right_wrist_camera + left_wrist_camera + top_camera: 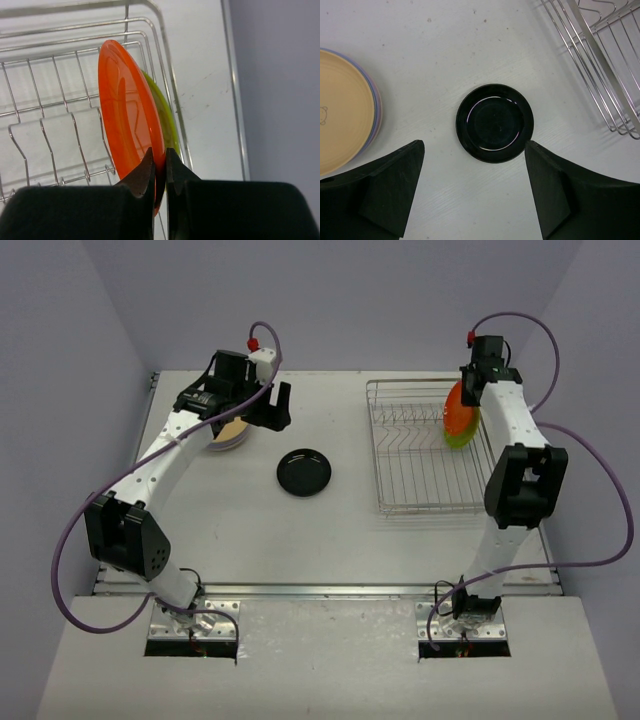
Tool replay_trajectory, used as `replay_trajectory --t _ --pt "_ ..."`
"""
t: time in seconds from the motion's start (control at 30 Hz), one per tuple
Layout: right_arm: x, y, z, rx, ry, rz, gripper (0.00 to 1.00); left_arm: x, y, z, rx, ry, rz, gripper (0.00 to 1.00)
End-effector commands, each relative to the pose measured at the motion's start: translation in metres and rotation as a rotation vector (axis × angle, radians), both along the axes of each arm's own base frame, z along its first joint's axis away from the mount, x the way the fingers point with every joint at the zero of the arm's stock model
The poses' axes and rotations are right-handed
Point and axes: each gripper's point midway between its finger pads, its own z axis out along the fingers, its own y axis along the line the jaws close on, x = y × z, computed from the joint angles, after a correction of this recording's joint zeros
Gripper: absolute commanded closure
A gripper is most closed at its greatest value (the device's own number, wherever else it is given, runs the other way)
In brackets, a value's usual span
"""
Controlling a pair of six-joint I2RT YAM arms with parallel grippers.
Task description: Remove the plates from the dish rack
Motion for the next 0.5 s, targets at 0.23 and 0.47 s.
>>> replay_trajectory --t 0.23,0.47 --pt "-0.023 0.061 0.169 0.199 -0.383 0.245 1.0 -0.016 -0.039 0.059 -0.184 -0.125 -0.172 0.22" --pt "-0.09 0.183 0.149 0.683 -0.283 0.615 1.0 -0.05 -0.074 0.086 -0.4 -0.108 -0.373 0.27"
